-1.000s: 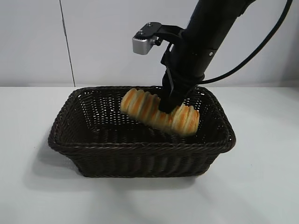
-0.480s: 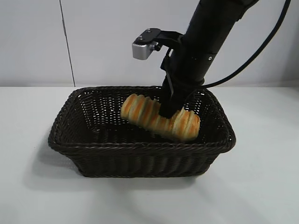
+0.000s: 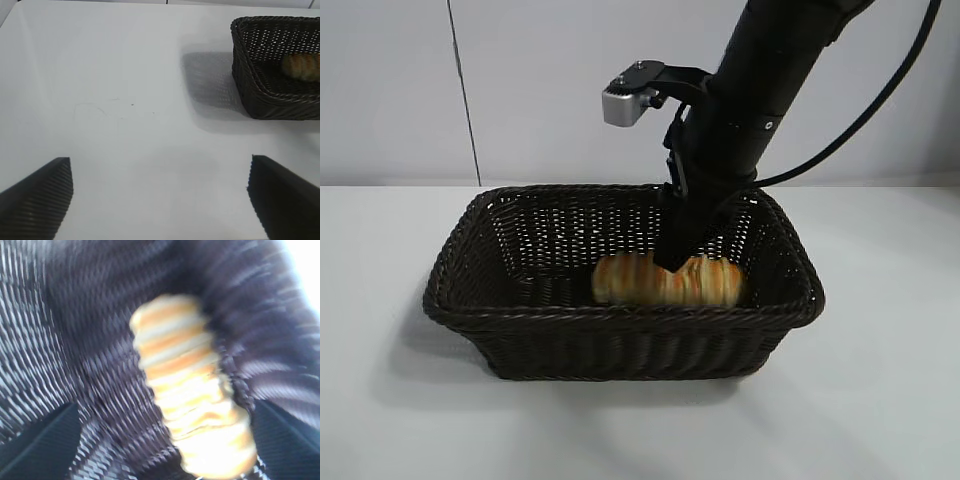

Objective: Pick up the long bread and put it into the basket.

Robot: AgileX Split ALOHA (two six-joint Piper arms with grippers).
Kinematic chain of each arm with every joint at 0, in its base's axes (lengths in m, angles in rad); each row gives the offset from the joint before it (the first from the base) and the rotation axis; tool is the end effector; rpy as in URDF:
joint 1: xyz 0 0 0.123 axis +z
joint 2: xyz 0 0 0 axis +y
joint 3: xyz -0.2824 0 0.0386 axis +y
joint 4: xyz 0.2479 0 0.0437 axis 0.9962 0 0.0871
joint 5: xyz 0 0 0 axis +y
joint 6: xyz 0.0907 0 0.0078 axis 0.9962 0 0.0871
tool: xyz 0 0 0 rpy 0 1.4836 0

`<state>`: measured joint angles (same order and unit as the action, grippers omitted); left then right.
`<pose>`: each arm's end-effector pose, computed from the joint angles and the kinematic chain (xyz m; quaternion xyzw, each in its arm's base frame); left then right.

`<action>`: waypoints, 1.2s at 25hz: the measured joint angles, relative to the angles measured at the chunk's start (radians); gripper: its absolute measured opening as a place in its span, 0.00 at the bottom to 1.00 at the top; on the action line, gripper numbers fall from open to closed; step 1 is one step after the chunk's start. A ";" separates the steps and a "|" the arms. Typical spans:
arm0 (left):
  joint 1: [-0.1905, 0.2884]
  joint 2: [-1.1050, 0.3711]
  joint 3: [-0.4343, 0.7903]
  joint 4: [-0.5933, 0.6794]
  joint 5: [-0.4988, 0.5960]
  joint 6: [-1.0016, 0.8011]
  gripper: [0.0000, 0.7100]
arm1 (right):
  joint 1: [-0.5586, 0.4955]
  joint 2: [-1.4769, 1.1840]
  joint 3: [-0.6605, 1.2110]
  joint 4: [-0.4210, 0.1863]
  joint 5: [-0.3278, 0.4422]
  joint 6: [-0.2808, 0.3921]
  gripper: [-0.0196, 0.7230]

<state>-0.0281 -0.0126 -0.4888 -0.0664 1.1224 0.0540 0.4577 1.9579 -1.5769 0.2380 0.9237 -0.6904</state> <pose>-0.0084 -0.0052 0.2692 0.0379 0.8673 -0.0267 0.4957 0.3698 0.2013 0.2348 -0.4856 0.8500 0.0848 0.1856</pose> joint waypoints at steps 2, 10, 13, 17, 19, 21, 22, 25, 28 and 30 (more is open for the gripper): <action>0.000 0.000 0.000 0.000 0.000 0.000 0.97 | 0.000 -0.001 -0.080 -0.017 0.052 0.088 0.95; 0.000 0.000 0.000 0.000 0.000 0.000 0.97 | -0.002 -0.010 -0.282 -0.174 0.229 0.407 0.96; 0.000 0.000 0.000 0.000 0.000 0.000 0.97 | -0.030 -0.010 -0.311 -0.231 0.265 0.494 0.96; 0.000 0.000 0.000 0.000 0.000 0.000 0.97 | -0.126 -0.010 -0.322 -0.280 0.306 0.547 0.96; 0.000 0.000 0.000 0.000 0.000 0.000 0.97 | -0.184 -0.010 -0.322 -0.285 0.311 0.552 0.96; 0.000 0.000 0.000 0.000 0.000 0.000 0.97 | -0.244 -0.010 -0.322 -0.288 0.311 0.556 0.96; 0.000 0.000 0.000 0.000 0.000 0.000 0.97 | -0.277 -0.010 -0.322 -0.288 0.311 0.556 0.96; 0.000 0.000 0.000 0.000 0.000 0.000 0.97 | -0.372 -0.010 -0.322 -0.291 0.311 0.557 0.96; 0.000 0.000 0.000 0.000 0.000 0.000 0.97 | -0.466 -0.010 -0.322 -0.291 0.311 0.559 0.96; 0.000 0.000 0.000 0.000 0.000 0.000 0.97 | -0.528 -0.010 -0.322 -0.293 0.311 0.559 0.96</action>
<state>-0.0281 -0.0126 -0.4888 -0.0664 1.1224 0.0540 -0.0698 1.9480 -1.8984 -0.0553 1.2348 -0.1317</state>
